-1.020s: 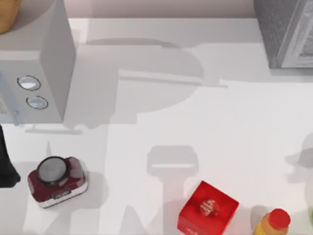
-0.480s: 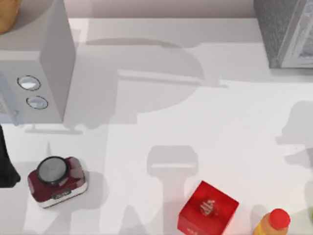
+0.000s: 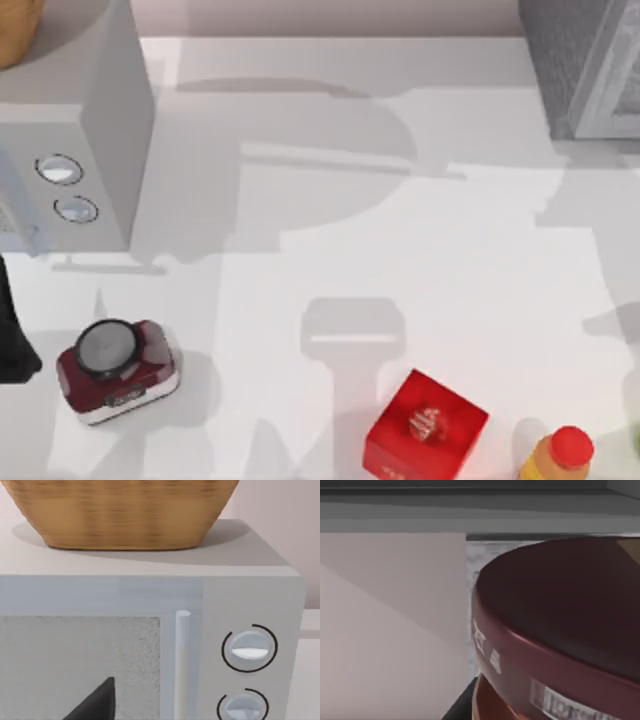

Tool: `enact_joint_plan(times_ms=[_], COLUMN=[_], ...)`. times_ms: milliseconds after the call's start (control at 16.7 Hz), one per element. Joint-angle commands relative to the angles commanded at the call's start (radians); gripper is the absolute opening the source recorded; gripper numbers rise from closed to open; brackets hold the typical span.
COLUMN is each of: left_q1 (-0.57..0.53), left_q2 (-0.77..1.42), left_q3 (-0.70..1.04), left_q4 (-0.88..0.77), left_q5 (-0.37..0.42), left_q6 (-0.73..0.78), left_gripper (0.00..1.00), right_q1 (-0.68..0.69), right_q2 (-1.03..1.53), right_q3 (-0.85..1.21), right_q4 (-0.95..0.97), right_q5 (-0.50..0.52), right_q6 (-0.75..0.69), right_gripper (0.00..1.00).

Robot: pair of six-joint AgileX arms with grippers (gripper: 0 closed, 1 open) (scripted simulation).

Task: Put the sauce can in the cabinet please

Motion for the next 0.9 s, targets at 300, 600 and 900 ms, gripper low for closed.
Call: enact_joint_plan(times_ms=[300,600,900], left_q1=[0.0,0.0,0.0], left_q2=[0.0,0.0,0.0], left_q3=[0.0,0.0,0.0], left_q4=[0.0,0.0,0.0], left_q5=[0.0,0.0,0.0], left_q6=[0.0,0.0,0.0], left_gripper=[1.0,1.0,1.0], right_q1=[0.026,0.057,0.078], right_q2=[0.227,0.46,0.545], right_q3=[0.285,0.617,0.762], right_q4=[-0.097,-0.185,-0.209], right_q5=[0.034,0.071,0.081], right_q6=[-0.004,-0.005,0.005], right_gripper=[0.0,0.0,0.0])
